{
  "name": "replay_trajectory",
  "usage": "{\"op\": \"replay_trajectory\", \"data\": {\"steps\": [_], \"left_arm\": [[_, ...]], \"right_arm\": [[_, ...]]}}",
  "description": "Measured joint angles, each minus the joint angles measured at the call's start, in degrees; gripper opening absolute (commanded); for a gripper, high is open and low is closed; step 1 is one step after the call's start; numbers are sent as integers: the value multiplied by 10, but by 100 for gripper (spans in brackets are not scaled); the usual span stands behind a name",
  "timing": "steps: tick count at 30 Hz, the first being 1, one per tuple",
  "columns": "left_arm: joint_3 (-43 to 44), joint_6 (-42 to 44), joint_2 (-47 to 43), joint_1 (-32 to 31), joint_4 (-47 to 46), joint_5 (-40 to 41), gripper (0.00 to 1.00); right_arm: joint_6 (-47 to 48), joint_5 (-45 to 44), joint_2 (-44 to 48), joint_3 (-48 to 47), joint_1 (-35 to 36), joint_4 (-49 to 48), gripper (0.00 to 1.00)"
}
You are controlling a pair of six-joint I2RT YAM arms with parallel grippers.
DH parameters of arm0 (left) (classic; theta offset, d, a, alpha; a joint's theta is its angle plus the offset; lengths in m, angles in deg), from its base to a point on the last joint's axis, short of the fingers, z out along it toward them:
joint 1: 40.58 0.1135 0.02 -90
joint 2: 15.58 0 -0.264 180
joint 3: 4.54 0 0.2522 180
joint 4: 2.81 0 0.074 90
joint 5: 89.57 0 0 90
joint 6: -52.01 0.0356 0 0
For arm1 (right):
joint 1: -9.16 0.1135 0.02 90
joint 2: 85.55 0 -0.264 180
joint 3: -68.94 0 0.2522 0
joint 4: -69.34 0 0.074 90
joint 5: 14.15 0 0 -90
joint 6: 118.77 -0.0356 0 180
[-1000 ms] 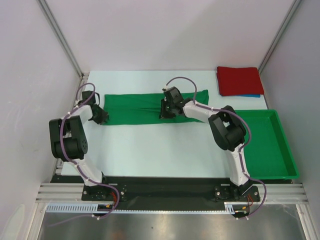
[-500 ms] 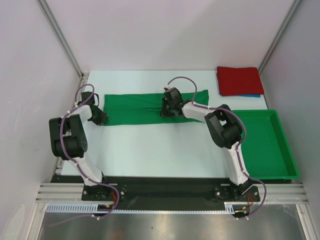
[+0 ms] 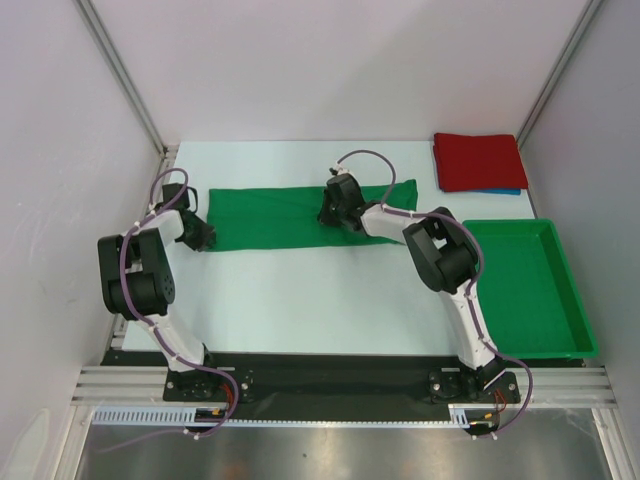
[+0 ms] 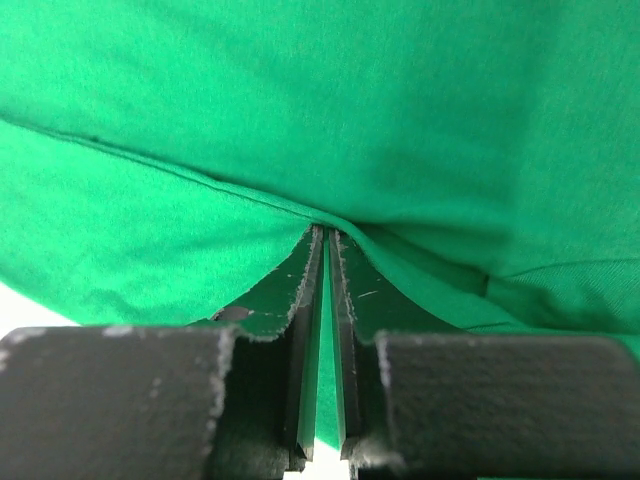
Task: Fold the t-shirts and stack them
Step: Fold the tshirt
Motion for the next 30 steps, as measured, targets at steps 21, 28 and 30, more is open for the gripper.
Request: {"op": "replay_trajectory", "data": {"steps": [21,28,30], "left_arm": [[-30,-3,-35,6,9,5,24],[-26,2,-37,7,20,11,25],[-21,4,-37,7,22,13,25]], "right_arm": [[7,57,3,-13,-22,25,25],[8,72,52,20,-25,49,27],[8,76,47,13,-26,53,27]]}}
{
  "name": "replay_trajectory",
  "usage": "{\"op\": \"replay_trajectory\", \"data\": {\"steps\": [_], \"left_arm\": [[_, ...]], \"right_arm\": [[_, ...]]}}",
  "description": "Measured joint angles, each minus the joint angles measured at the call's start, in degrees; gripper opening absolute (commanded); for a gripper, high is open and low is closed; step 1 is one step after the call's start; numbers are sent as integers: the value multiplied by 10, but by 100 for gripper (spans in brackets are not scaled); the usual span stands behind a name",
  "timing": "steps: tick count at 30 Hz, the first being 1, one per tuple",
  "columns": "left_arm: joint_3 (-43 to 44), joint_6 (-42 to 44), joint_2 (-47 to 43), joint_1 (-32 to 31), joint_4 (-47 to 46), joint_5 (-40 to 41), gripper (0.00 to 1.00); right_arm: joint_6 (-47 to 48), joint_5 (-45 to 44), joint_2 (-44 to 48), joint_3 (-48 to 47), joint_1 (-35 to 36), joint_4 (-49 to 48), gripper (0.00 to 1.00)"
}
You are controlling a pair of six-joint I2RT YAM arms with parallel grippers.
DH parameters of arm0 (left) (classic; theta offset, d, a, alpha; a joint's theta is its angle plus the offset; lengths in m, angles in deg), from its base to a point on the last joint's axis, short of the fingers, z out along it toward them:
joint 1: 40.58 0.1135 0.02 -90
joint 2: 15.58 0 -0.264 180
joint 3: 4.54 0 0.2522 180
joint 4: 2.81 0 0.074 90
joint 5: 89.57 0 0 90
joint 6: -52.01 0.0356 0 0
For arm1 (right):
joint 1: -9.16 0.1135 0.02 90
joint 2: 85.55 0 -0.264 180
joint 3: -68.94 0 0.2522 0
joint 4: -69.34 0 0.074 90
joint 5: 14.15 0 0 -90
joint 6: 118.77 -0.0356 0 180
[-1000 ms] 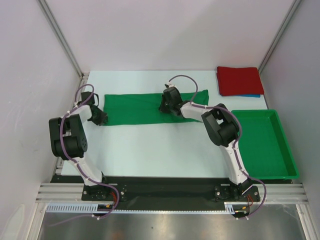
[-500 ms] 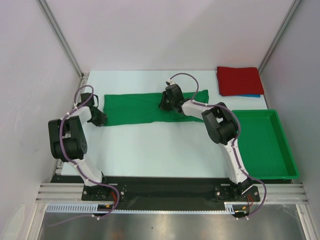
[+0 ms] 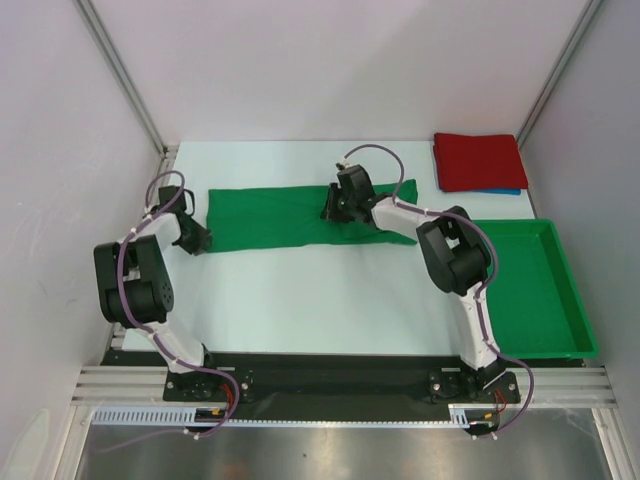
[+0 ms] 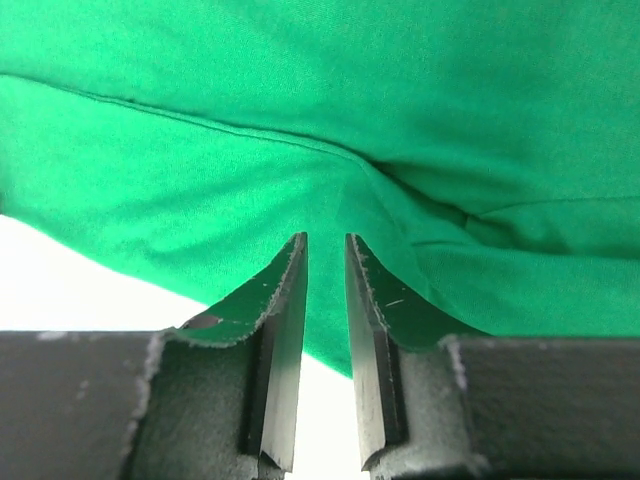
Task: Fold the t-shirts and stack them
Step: Fold the tshirt
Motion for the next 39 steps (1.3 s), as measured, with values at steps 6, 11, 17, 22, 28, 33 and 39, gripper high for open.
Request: {"op": "replay_trajectory", "data": {"steps": [6,11,17,22,28,33,39], "left_arm": [[5,15,7,24,0,5,24],[4,24,10,50,1,12,24],[-15,40,-61,43,2,14,43],[-21,48,-143,28,-17,-7,56],[-113,5,-159,26,-60,-63,56],[-147,-48,-126,26,-69,-83,58],[-145,-91,-93,25,-98,-91,57]], "right_arm": [[1,7,-49,-47,-8,10,28],[11,15,-68,-87,-17,30,33],[18,21,-54,-85,-19,51,48],[8,0,27,-29,-18,94,73],[-40,-25,198,85,-41,105,85],[-94,-34,333,229,-97,94,87],[-141,-43,416,384,-144,87,87]]}}
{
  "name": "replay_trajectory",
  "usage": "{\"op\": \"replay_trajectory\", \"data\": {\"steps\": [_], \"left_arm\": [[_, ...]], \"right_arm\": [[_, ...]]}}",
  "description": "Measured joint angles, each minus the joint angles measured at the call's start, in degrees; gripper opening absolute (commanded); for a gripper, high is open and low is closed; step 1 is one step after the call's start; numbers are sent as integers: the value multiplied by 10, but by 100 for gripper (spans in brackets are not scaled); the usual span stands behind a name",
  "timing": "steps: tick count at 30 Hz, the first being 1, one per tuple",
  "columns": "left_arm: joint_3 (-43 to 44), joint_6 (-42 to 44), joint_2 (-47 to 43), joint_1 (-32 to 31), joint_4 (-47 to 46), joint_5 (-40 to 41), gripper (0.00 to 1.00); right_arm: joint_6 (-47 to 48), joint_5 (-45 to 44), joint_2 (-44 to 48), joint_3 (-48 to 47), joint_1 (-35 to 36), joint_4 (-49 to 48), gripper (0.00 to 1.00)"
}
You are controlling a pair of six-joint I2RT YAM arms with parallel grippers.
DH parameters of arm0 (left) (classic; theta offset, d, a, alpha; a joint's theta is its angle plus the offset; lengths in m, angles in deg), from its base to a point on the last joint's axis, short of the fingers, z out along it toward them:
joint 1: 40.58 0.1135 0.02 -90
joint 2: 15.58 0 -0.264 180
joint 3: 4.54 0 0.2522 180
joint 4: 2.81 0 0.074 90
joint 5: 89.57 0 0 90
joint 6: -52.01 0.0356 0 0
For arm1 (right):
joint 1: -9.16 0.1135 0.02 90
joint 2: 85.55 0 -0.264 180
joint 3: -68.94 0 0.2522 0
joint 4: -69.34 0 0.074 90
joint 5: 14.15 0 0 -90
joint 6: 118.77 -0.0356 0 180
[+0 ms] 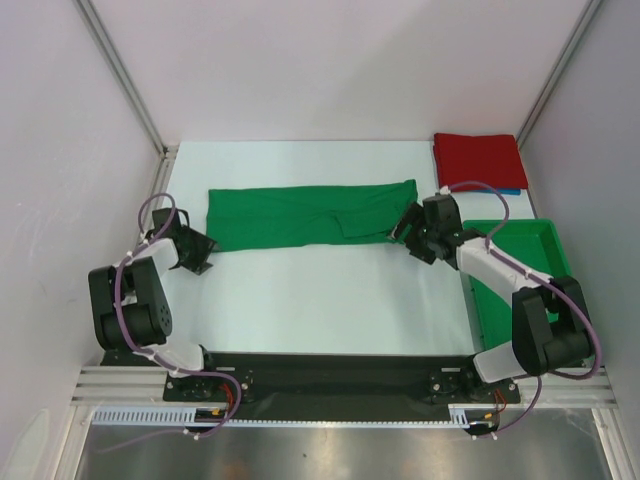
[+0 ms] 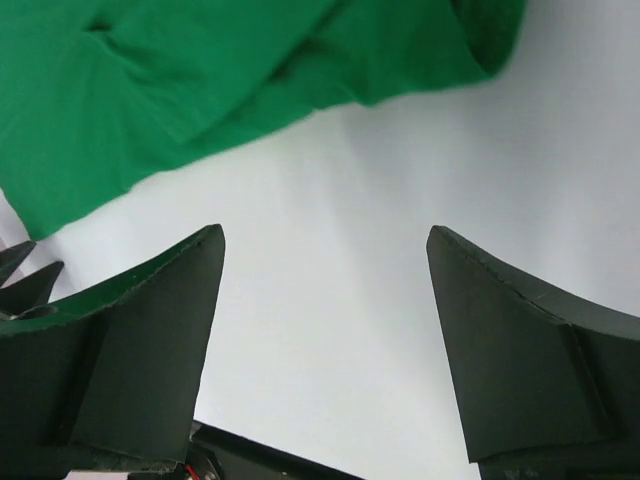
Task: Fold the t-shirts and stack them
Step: Fold the tshirt
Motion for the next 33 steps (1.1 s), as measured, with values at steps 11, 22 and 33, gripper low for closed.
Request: {"op": "replay_trajectory", "data": {"steps": [11,22,33], "left_arm": [[36,-24,37,1,-5,48,42],[62,-12,69,9,-7,71,0],[71,3,76,17,-7,69,0]], "right_arm": [[-96,20,19,142,-46,-131,86],[-150,44,-88,131,-67,-271,78],[-167,51,-132,113,-79,-307,65]]}}
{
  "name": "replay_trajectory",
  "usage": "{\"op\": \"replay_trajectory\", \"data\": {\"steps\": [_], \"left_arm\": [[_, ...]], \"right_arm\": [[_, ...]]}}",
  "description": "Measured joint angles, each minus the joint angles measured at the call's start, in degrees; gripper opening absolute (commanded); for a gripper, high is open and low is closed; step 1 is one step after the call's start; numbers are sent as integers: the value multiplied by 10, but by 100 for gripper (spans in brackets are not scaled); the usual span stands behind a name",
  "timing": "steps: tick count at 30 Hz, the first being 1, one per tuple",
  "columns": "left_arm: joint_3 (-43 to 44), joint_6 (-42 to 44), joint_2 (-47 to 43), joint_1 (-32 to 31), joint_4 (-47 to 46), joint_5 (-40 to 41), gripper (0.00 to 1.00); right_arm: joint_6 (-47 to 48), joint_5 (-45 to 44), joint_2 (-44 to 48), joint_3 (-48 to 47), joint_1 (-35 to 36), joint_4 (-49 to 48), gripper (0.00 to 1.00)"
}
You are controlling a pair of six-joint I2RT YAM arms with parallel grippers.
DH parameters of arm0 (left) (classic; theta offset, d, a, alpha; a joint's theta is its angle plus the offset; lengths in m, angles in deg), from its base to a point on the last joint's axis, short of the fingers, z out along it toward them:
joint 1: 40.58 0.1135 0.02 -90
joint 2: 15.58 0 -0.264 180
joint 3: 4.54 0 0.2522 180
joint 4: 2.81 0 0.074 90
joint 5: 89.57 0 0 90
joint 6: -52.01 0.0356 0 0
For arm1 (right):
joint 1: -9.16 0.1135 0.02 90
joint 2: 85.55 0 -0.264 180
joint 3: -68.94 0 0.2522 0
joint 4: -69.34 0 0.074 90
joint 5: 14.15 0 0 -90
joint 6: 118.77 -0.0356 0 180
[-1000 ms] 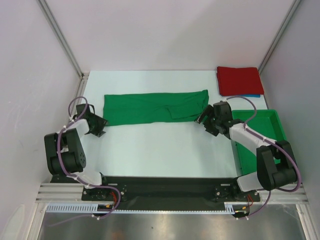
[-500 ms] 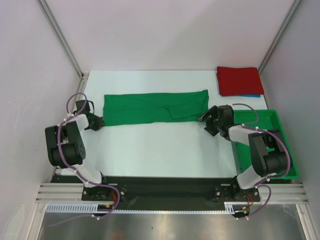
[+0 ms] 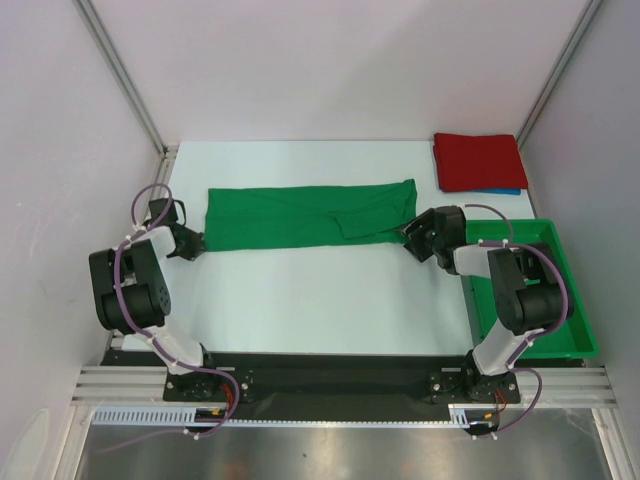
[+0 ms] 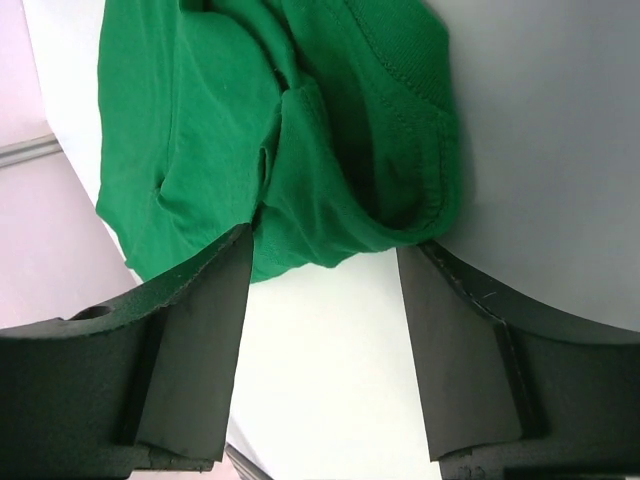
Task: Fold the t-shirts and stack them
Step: Fold the tshirt
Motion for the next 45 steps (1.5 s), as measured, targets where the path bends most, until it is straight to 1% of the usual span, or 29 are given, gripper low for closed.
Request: {"op": "replay_trajectory", "data": {"steps": [6,9,10,12,13,16,18,24,29,34,36,38,39,45], "left_arm": [[0,2,0,0,0,-1,0],[0,2,0,0,0,0,0],[0,2,0,0,0,0,0],[0,5,0,0,-1,0,0],[0,6,0,0,-1,-1,0],[0,6,0,0,-1,0,0],[0,6,0,0,-1,0,0],[-16,-3,-12,1,-8,2,0],[-60,-20,-49,1,-17,1,0],[-110,-25,-100,-18,-9,2,1],[-132,-31,-123,-41,-7,4,0],[-149,-41,-141,-70,-7,5,0],[-157,-47,-150,-92,-7,7,1],[-205,-91,-202,-224,-7,7,0]], "right_arm": [[2,0,1,-1,-11,6,63],[4,-1,1,-1,-18,10,58],[5,-1,1,-1,-20,12,55],[10,-2,1,-1,-22,16,45],[13,-4,1,-1,-23,21,32],[22,-10,-4,0,-26,36,12],[26,-16,-4,-2,-28,47,7],[52,-38,-11,-39,-27,102,6],[84,-48,-72,-131,-27,137,6],[111,-62,-137,-234,-28,168,6],[124,-65,-172,-286,-29,178,6],[136,-67,-210,-338,-31,179,3],[141,-67,-230,-368,-33,181,0],[157,-62,-319,-486,-43,178,0]]}}
